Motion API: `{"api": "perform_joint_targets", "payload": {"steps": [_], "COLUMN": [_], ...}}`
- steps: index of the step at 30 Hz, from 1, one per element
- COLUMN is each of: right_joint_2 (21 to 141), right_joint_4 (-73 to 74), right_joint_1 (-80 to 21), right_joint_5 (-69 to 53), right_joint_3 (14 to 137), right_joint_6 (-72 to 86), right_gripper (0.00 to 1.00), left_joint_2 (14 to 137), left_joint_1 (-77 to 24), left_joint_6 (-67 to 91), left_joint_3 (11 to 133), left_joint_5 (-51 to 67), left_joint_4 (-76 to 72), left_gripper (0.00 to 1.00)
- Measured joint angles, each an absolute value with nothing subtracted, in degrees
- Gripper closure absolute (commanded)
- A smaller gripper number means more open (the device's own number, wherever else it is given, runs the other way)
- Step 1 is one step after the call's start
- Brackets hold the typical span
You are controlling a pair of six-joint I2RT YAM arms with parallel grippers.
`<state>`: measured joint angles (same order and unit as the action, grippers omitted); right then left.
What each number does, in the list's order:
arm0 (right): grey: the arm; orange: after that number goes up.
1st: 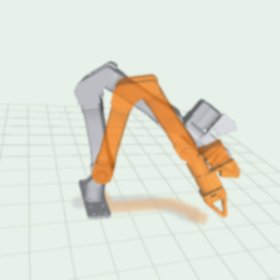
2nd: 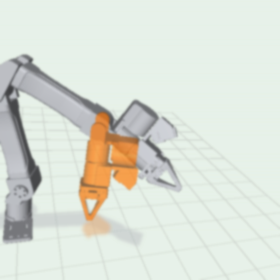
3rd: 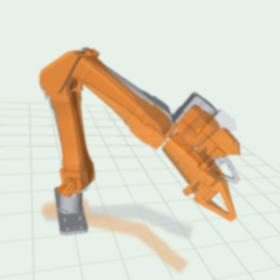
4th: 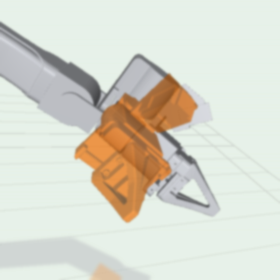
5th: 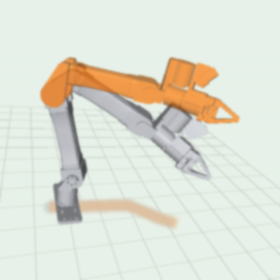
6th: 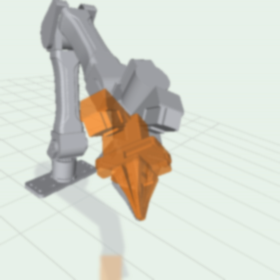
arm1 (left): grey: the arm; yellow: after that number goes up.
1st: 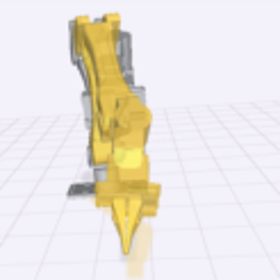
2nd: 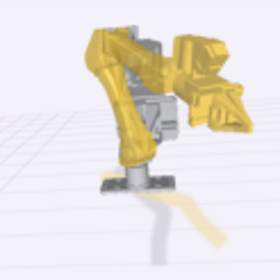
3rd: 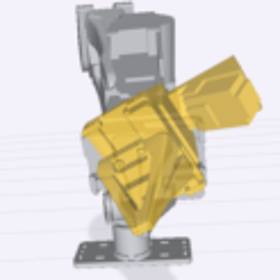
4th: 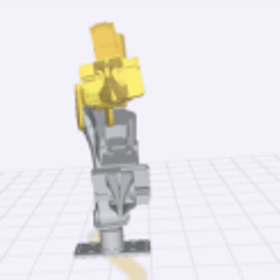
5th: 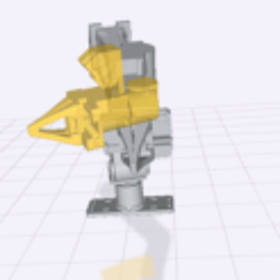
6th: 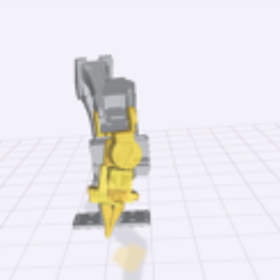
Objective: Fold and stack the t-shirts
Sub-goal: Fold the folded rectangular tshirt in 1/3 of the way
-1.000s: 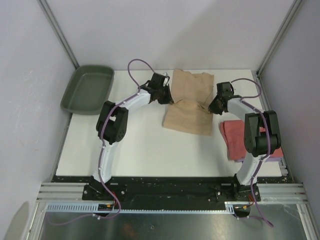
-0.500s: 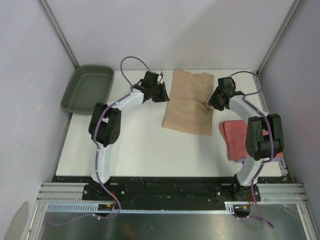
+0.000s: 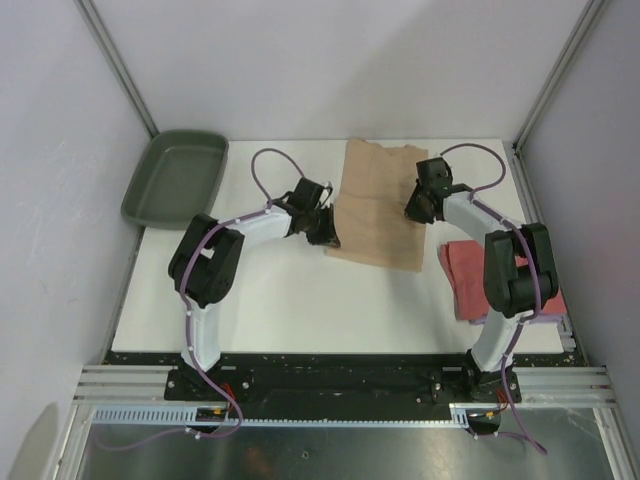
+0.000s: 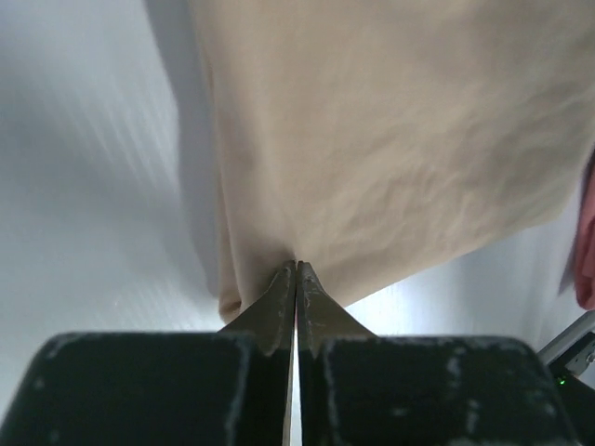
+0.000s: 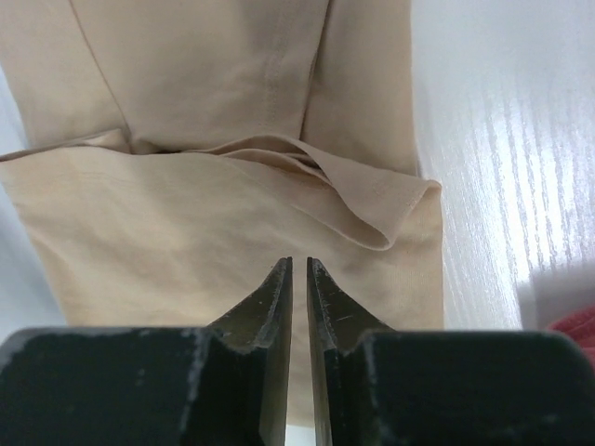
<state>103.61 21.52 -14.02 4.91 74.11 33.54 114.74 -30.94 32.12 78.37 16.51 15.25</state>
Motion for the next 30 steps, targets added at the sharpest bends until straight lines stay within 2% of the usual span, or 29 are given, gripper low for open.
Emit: {"api": "perform_joint_targets", "payload": {"steps": [9, 21, 30], "right_joint_2": [107.85, 120.42, 118.61], "right_joint_4": [21.1, 23.79, 28.71], "right_joint_1": [-13.82, -9.98, -13.96], "right_joint_5": [4.03, 5.34, 8.25], "right_joint_3": [75.16, 88.99, 90.67], "right_joint_6": [32.32, 29.82, 28.36], "right_gripper": [0.84, 0.82, 0.78], "left_joint_2": [114.32, 112.07, 107.15], "left_joint_1": [-31.22, -31.22, -31.22], "left_joint_6": [36.07, 36.58, 36.69], "left_joint_3": [72.4, 68.93, 62.39], "left_joint_5": [15.38, 13.87, 13.45], "left_joint_4": [13.21, 10.96, 10.46], "left_gripper": [1.0, 1.0, 1.0]}}
